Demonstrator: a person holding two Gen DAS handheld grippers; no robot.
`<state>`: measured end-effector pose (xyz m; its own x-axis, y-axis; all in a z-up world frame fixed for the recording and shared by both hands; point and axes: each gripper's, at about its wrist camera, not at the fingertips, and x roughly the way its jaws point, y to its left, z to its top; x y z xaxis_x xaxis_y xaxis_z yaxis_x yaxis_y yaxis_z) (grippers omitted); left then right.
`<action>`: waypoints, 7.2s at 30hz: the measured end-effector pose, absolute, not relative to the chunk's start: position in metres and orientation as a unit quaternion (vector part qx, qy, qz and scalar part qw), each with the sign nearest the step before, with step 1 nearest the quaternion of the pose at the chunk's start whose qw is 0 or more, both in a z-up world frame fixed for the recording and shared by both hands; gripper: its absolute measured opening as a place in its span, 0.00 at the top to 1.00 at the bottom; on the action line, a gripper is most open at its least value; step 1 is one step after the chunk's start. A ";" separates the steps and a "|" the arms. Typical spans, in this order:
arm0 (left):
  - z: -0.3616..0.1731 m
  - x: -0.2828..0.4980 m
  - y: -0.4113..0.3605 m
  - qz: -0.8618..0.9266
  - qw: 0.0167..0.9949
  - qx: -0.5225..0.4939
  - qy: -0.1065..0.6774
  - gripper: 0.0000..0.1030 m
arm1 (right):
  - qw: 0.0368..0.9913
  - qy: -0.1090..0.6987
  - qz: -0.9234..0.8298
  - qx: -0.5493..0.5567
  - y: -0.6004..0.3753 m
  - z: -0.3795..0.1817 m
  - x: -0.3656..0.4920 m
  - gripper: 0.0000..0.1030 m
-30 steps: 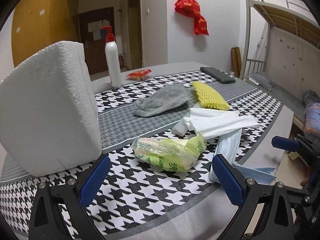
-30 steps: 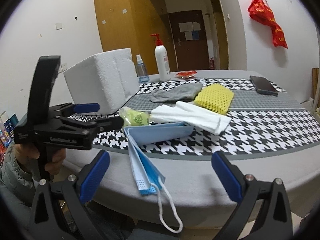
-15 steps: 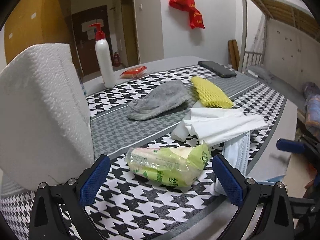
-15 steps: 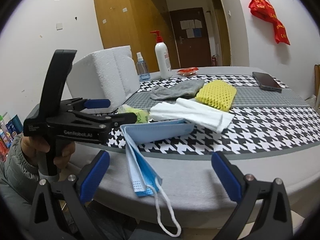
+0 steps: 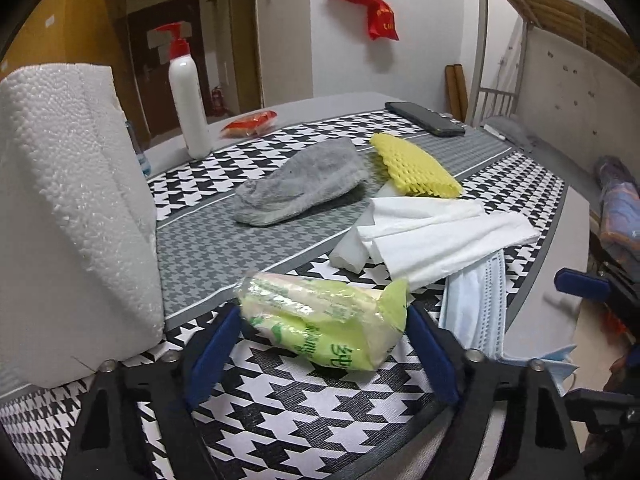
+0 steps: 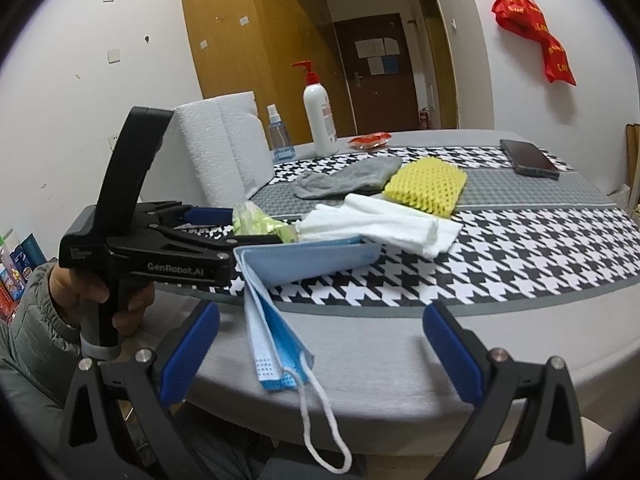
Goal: Organize soft objects
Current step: 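Close the right tool on the blue face mask's edge, then lift the tissue pack with the left tool while the right tool lifts the mask toward the foam box, then lower the blue mask into the white foam box and open the right tool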
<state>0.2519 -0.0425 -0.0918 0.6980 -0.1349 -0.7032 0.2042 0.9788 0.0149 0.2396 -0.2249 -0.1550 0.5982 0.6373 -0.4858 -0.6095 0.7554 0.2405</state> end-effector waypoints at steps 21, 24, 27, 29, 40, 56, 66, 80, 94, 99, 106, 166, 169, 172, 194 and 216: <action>-0.092 0.245 -0.038 -0.113 0.922 0.020 0.369 0.30 | 0.887 0.278 0.368 -0.007 -0.201 -0.146 0.230 0.00; -0.093 0.246 -0.037 -0.115 0.921 0.017 0.372 0.30 | 0.884 0.285 0.370 -0.014 -0.197 -0.148 0.231 0.03; -0.092 0.245 -0.036 -0.113 0.922 0.014 0.371 0.30 | 0.887 0.292 0.357 -0.028 -0.193 -0.150 0.232 0.21; -0.092 0.245 -0.037 -0.113 0.922 0.016 0.370 0.30 | 0.887 0.296 0.351 -0.038 -0.191 -0.152 0.231 0.32; -0.093 0.246 -0.036 -0.112 0.922 0.014 0.369 0.30 | 0.879 0.311 0.357 -0.052 -0.184 -0.158 0.228 0.89; -0.069 0.226 -0.025 -0.114 0.940 -0.011 0.320 0.30 | 0.884 0.290 0.367 -0.002 -0.199 -0.134 0.228 0.89; -0.037 0.193 -0.014 -0.096 0.957 -0.015 0.274 0.30 | 0.892 0.264 0.366 -0.006 -0.200 -0.112 0.221 0.89; -0.014 0.155 0.005 -0.030 0.972 -0.001 0.233 0.30 | 0.898 0.229 0.375 -0.019 -0.190 -0.086 0.212 0.89; 0.011 0.126 0.031 0.014 0.980 -0.004 0.200 0.30 | 0.900 0.206 0.384 -0.023 -0.168 -0.050 0.204 0.89; 0.019 0.117 0.039 0.041 0.980 0.004 0.193 0.30 | 0.896 0.204 0.393 -0.024 -0.157 -0.038 0.202 0.89; 0.030 0.108 0.042 0.059 0.982 0.015 0.179 0.30 | 0.896 0.190 0.400 -0.021 -0.152 -0.032 0.200 0.89; 0.040 0.114 0.126 0.159 0.974 -0.010 0.159 0.30 | 0.863 0.170 0.470 -0.076 0.005 0.024 0.274 0.89; 0.040 0.114 0.128 0.160 0.974 -0.012 0.157 0.30 | 0.861 0.176 0.471 -0.076 0.011 0.021 0.279 0.89; 0.039 0.114 0.130 0.163 0.974 -0.016 0.159 0.30 | 0.859 0.183 0.471 -0.079 0.018 0.019 0.284 0.89; 0.038 0.114 0.136 0.173 0.972 -0.022 0.158 0.30 | 0.854 0.217 0.460 -0.111 0.058 0.011 0.311 0.82; 0.045 0.133 0.138 0.155 0.975 -0.029 0.160 0.30 | 0.861 0.194 0.461 -0.090 0.033 0.015 0.304 0.00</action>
